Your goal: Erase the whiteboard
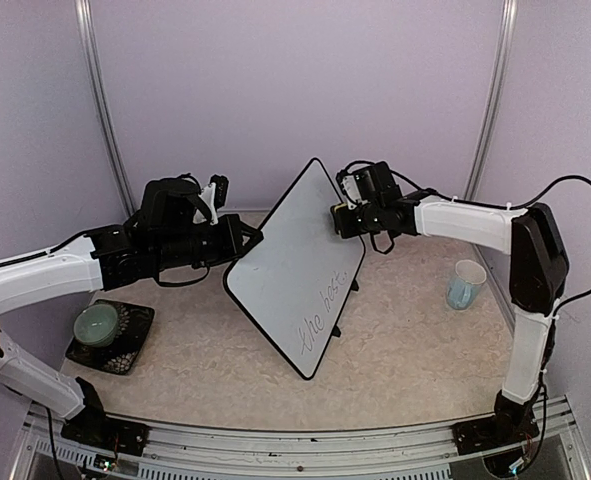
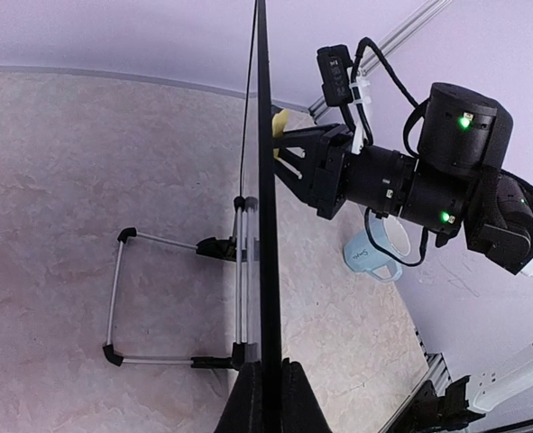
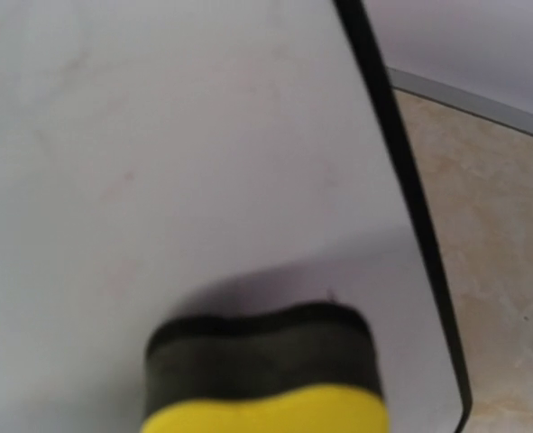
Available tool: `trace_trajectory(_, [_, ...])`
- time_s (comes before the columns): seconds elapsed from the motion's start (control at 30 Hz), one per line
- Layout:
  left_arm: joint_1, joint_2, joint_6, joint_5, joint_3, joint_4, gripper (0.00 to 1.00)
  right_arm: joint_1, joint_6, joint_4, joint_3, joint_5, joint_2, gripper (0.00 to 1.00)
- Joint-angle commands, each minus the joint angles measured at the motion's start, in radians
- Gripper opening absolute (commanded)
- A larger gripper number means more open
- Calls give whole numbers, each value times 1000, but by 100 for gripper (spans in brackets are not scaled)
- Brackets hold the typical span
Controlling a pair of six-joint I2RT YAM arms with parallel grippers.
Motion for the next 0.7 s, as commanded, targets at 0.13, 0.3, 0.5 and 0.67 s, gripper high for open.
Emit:
trace_trajectory(0.13, [-25,-5,35,112,-6,-4,0,68,-37,61,-80,-51,-47,0])
trace_trajectory(0.3, [-23,1,33,117,-5,1,0,133,-74,91,-142,-93,-106,0])
trace_trajectory(0.5, [-22,2,32,120,-1,6,0,235,-115,92,-182,-85,-155,0])
trace_trajectory(0.67, [-22,2,35,120,-1,2,0,235,-86,75,-183,-123,-195,0])
